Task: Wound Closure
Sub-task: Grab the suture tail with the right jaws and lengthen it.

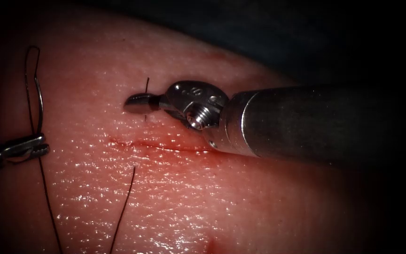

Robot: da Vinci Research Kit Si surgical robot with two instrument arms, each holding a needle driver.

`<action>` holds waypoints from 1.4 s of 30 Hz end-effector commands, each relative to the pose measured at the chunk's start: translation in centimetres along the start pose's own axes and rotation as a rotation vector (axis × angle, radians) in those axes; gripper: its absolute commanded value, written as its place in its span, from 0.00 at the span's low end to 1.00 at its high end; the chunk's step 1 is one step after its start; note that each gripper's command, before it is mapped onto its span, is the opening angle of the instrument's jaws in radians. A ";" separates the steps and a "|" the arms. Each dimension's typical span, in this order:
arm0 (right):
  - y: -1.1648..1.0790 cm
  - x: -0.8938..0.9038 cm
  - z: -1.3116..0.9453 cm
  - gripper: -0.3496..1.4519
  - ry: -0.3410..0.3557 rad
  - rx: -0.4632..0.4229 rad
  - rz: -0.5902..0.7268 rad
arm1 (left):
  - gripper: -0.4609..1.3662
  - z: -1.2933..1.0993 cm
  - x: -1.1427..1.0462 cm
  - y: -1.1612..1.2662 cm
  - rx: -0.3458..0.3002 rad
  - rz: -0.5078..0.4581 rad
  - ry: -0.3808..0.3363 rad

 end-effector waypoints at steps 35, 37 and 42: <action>-0.05 -0.11 -0.27 0.91 0.146 -0.095 0.206 | 0.06 0.00 0.00 0.00 -0.004 0.000 0.001; -0.04 -0.12 -0.29 0.91 0.161 -0.113 0.265 | 0.06 0.00 0.00 0.00 -0.004 0.000 0.001; -0.03 -0.16 -0.35 0.90 0.181 -0.144 0.374 | 0.06 0.01 0.00 0.01 -0.001 0.001 0.001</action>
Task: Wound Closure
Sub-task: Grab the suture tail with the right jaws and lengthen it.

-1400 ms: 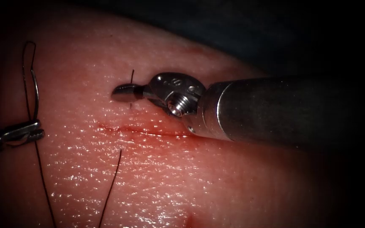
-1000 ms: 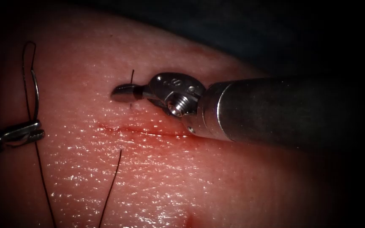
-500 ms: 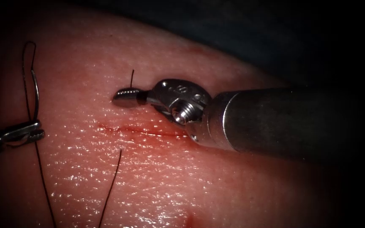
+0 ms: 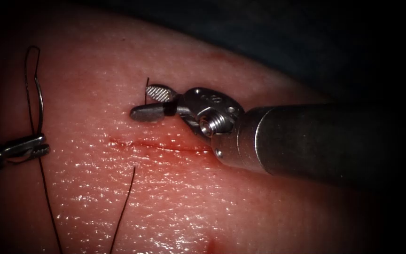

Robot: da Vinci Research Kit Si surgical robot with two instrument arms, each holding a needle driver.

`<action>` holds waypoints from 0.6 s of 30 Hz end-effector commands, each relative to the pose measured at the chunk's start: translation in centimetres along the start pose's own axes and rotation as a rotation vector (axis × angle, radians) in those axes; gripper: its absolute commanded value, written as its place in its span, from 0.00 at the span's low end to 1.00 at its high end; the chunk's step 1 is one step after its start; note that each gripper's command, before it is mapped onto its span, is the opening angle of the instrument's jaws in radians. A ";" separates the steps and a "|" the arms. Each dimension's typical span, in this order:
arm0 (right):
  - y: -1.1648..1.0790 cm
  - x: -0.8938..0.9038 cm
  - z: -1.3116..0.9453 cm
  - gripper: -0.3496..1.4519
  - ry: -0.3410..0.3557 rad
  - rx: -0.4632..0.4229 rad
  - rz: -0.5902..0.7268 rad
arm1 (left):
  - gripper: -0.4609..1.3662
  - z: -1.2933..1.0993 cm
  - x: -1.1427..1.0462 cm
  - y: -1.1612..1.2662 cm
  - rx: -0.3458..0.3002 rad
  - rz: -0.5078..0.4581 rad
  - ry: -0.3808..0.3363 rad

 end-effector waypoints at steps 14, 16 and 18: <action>0.12 -0.08 -0.01 0.90 0.028 -0.093 0.284 | 0.06 0.01 0.00 0.01 -0.006 0.001 0.000; 0.15 -0.14 0.02 0.90 0.000 -0.105 0.286 | 0.06 0.01 0.00 0.01 -0.006 0.001 0.000; 0.18 -0.18 0.05 0.90 -0.016 -0.110 0.286 | 0.06 0.01 0.00 0.01 -0.006 0.001 0.000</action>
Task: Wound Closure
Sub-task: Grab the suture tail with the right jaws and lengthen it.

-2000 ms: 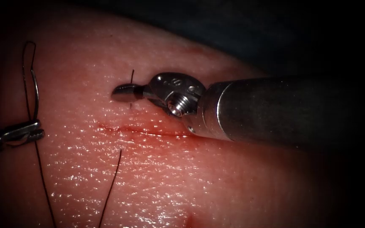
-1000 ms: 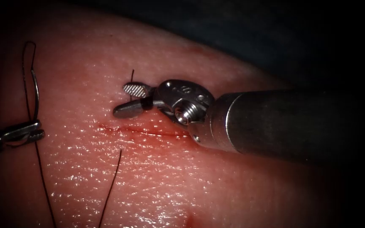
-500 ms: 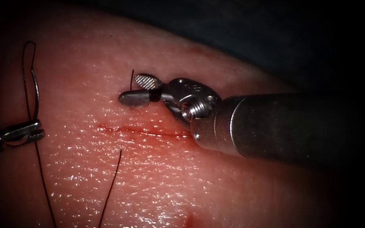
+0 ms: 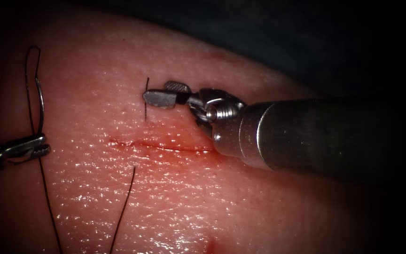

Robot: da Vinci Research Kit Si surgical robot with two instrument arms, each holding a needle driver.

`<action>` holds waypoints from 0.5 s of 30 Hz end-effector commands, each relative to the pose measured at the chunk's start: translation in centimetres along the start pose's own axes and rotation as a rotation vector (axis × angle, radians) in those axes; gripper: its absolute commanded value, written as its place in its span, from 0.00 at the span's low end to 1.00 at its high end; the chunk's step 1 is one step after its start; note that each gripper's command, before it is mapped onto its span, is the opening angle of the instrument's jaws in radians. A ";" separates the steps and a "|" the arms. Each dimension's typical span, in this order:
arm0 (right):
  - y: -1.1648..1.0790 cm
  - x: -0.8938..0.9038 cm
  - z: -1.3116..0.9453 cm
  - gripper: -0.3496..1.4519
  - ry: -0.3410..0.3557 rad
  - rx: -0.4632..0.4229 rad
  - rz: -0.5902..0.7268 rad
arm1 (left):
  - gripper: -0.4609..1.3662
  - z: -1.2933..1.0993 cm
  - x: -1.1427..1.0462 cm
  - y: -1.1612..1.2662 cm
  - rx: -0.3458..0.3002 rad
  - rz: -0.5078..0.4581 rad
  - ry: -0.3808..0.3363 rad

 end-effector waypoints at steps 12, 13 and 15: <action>0.03 0.00 0.27 0.90 -0.027 0.006 0.018 | 0.06 0.00 0.00 0.00 -0.006 0.000 0.002; 0.03 0.00 0.29 0.89 -0.028 0.008 0.019 | 0.06 0.00 0.00 0.00 -0.006 0.000 0.002; 0.01 -0.01 0.34 0.89 -0.033 0.015 0.019 | 0.06 0.00 0.00 0.00 -0.006 0.000 0.003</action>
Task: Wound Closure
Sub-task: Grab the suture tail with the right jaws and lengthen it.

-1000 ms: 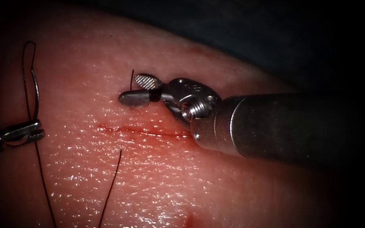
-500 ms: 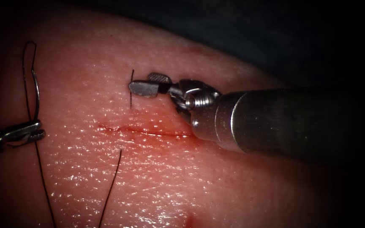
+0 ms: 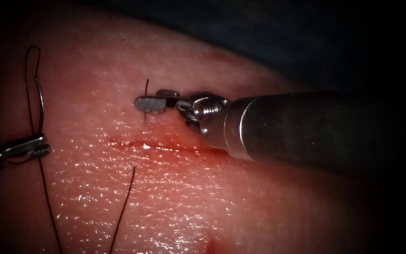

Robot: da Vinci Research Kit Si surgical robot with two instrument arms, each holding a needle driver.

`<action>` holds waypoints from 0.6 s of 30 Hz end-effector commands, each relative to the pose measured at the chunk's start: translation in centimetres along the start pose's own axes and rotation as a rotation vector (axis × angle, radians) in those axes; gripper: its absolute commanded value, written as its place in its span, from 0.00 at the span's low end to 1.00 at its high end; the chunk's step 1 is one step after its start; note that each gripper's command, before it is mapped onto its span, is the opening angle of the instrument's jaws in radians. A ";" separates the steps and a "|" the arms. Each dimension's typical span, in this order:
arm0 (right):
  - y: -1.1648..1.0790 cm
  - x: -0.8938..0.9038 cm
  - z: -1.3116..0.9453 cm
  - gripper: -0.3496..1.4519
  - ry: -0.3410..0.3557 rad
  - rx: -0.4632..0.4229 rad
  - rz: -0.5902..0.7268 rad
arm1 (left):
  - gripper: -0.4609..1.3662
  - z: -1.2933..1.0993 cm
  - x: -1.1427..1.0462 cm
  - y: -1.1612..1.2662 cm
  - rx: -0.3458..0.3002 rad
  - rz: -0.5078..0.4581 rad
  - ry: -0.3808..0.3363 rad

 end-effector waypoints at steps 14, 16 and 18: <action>0.00 -0.03 0.17 0.88 -0.014 -0.002 -0.006 | 0.06 0.00 0.00 0.00 -0.005 0.000 0.001; -0.02 -0.03 0.20 0.86 -0.011 0.008 -0.004 | 0.06 0.00 0.00 0.00 -0.005 0.000 0.001; -0.04 -0.03 0.22 0.85 -0.007 0.016 -0.004 | 0.06 0.00 0.00 0.00 -0.005 0.000 0.002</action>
